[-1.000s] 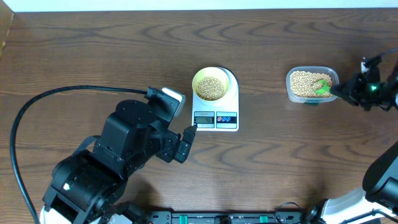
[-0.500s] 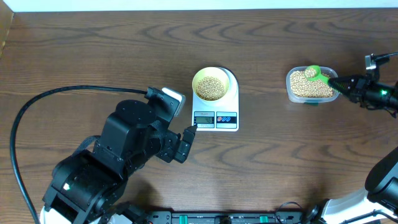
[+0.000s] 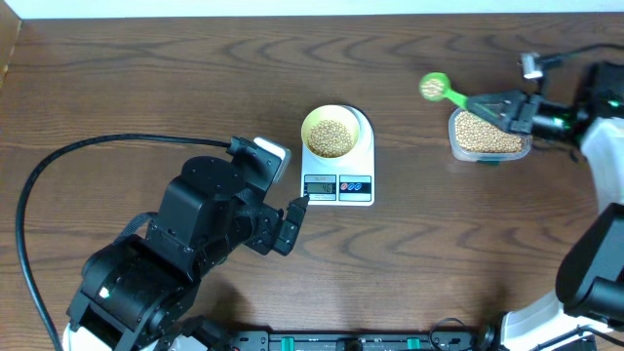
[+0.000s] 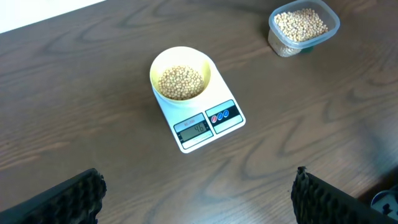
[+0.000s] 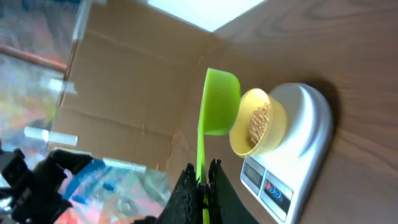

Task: Scoop item into bowl and weigh 50g on scale
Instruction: 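Carry the filled scoop over the yellow bowl with the right gripper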

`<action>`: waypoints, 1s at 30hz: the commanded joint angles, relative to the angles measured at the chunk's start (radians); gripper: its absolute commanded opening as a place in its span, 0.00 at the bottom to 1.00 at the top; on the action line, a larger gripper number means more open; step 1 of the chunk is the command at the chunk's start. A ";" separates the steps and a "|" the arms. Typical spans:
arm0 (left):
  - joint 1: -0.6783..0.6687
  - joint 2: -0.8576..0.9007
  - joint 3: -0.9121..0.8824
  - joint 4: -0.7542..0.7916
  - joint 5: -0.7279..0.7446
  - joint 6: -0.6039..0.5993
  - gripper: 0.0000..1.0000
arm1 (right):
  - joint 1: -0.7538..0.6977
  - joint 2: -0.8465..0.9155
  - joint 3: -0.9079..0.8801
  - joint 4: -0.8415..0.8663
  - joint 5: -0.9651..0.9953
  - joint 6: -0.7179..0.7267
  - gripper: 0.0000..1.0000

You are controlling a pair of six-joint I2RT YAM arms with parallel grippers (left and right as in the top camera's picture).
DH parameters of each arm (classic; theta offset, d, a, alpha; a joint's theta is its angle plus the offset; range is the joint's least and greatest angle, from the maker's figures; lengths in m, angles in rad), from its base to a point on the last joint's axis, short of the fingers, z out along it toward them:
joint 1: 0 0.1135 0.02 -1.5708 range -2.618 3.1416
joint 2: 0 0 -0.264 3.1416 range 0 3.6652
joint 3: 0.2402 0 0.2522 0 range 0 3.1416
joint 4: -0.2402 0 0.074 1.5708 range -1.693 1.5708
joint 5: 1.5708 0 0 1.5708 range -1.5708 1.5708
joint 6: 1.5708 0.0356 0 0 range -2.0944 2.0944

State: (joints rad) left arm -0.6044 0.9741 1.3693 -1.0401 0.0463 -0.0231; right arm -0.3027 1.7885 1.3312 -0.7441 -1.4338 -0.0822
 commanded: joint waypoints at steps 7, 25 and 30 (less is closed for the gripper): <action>0.003 -0.002 0.011 0.001 -0.002 -0.001 0.98 | 0.226 -0.010 -0.003 0.246 0.007 0.249 0.01; 0.003 -0.002 0.011 0.001 -0.003 -0.001 0.98 | 0.480 -0.010 -0.003 0.232 0.410 0.134 0.01; 0.003 -0.002 0.011 0.001 -0.003 0.000 0.98 | 0.504 -0.010 -0.003 0.210 0.496 0.106 0.01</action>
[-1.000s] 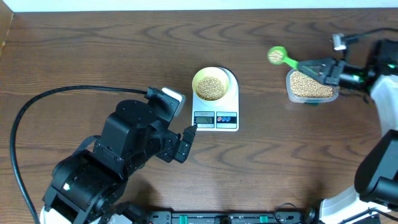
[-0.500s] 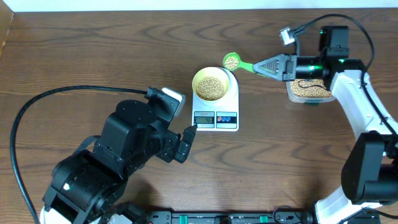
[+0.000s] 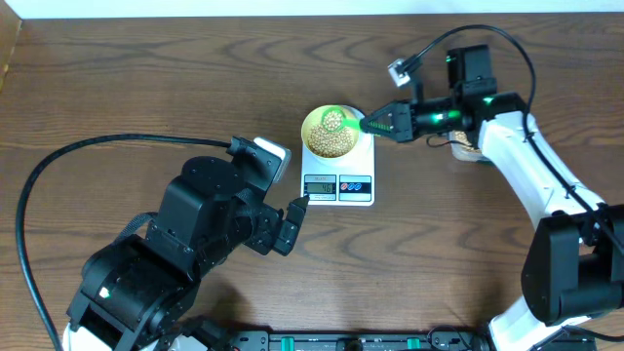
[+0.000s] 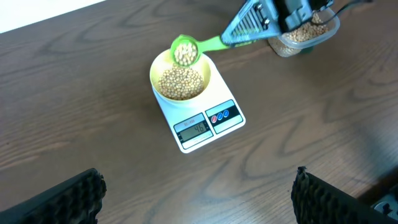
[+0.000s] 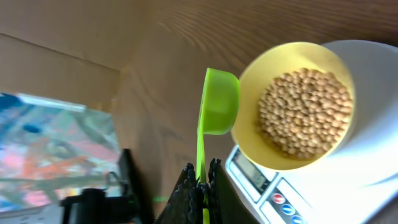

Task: Scoop item into bowl and weigh 50g on scale
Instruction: 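Carry the filled scoop over the yellow bowl with the right gripper, then tilt the scoop slowly to trickle soybeans into the yellow bowl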

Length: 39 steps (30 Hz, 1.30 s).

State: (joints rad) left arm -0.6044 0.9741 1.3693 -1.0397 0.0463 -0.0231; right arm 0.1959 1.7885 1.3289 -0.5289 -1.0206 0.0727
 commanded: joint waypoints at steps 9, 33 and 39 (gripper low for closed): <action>0.003 -0.002 0.011 0.001 -0.003 -0.001 0.98 | 0.010 -0.010 0.001 -0.048 0.179 -0.115 0.01; 0.003 -0.002 0.011 0.001 -0.002 -0.001 0.98 | 0.084 -0.010 0.116 -0.174 0.316 -0.277 0.01; 0.003 -0.002 0.011 0.001 -0.003 -0.001 0.98 | 0.107 -0.010 0.131 -0.167 0.368 -0.305 0.01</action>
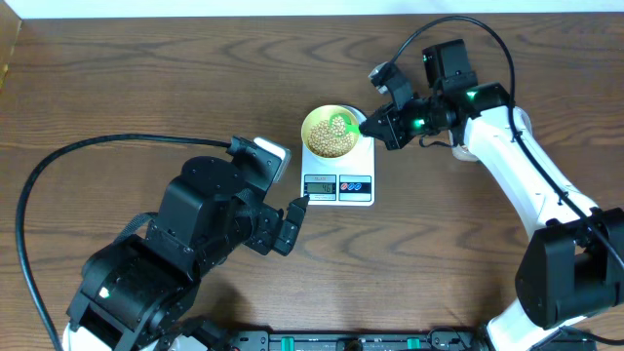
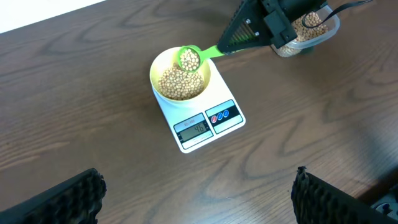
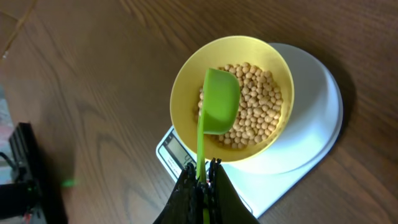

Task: Scoop item into bowl and weigh 50g on scale
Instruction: 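Tilt the scoop slowly to trickle soybeans into the yellow bowl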

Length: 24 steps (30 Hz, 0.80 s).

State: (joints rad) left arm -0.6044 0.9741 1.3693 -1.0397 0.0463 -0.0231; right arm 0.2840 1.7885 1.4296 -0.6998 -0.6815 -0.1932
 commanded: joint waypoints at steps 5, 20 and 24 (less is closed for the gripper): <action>0.003 -0.002 0.011 0.001 -0.002 -0.001 0.98 | 0.032 -0.010 0.030 0.011 0.048 -0.066 0.01; 0.003 -0.002 0.011 0.001 -0.003 0.000 0.98 | 0.075 -0.010 0.030 0.013 0.129 -0.142 0.01; 0.003 -0.002 0.011 0.001 -0.003 -0.001 0.98 | 0.078 -0.010 0.030 0.012 0.141 -0.152 0.01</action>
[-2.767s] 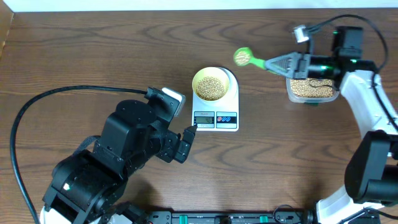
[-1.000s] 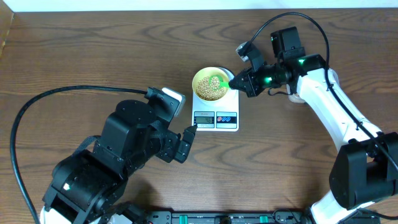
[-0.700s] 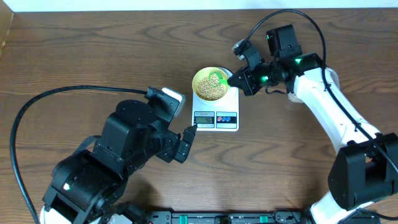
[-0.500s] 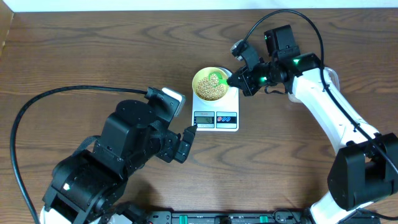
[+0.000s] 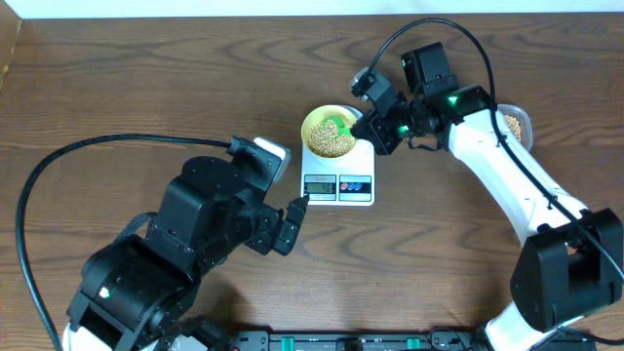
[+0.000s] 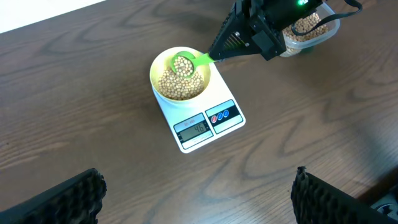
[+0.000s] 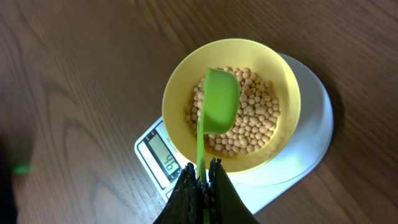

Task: Scoop item into bowl and weigh 50g on scale
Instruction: 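Tilt the scoop slowly to trickle soybeans into the yellow bowl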

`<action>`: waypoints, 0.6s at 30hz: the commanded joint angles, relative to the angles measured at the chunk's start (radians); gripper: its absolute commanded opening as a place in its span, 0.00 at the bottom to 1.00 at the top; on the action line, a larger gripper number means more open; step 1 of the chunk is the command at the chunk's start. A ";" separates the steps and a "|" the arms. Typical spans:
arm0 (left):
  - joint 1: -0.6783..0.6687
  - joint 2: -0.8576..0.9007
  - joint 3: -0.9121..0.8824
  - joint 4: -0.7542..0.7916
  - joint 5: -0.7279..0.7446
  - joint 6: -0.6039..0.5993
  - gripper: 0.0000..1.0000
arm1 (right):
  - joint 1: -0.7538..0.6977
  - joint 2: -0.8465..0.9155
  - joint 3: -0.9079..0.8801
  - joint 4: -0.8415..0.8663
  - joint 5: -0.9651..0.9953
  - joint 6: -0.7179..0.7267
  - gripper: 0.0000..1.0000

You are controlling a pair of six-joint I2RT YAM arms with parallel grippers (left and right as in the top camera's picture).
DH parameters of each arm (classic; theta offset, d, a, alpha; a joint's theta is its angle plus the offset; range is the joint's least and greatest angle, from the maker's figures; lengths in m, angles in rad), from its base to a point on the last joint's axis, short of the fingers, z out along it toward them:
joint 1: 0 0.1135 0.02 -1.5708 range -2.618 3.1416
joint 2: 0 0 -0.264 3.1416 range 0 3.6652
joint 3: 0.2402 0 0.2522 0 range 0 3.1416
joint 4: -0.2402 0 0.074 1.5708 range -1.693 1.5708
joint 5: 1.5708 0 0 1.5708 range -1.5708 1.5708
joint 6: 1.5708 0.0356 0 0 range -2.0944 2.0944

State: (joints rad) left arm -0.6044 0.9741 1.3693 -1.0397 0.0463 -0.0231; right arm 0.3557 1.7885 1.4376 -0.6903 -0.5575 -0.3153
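Note:
A yellow bowl [image 5: 330, 132] of soybeans sits on the white scale [image 5: 338, 183], whose display [image 6: 191, 129] is lit. My right gripper [image 5: 375, 125] is shut on the handle of a green scoop [image 7: 219, 102]; the scoop's cup hangs over the bowl with a few beans in it [image 6: 182, 63]. In the right wrist view the cup's underside covers part of the beans [image 7: 255, 118]. My left gripper [image 6: 198, 193] is open, well short of the scale, with nothing between its fingers [image 6: 62, 199].
A clear tub of soybeans [image 5: 515, 124] stands at the right, partly behind my right arm [image 5: 497, 166]. A black cable [image 5: 58, 166] loops over the table at the left. Bare wood lies in front of the scale.
My right gripper has shifted slightly left and turned the scoop further over the bowl. The scoop holds fewer beans than before. The left arm has not moved.
My right gripper first held the scoop up over the tub at the right. Then it held the scoop full of beans above the bowl's far rim. Then the scoop was lower and tilted in the bowl, and now it is nearly emptied there.

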 commanded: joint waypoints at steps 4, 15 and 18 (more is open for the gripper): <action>0.003 -0.002 0.011 0.001 -0.003 0.000 0.98 | 0.006 -0.010 0.022 0.003 0.017 -0.041 0.01; 0.003 -0.002 0.011 0.001 -0.002 -0.001 0.98 | 0.027 -0.010 0.022 0.014 0.030 -0.085 0.01; 0.003 -0.002 0.011 0.001 -0.003 -0.001 0.98 | 0.035 -0.010 0.022 0.014 0.032 -0.099 0.01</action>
State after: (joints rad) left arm -0.6044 0.9741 1.3693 -1.0397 0.0463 -0.0231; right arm 0.3748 1.7885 1.4376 -0.6796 -0.5259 -0.3763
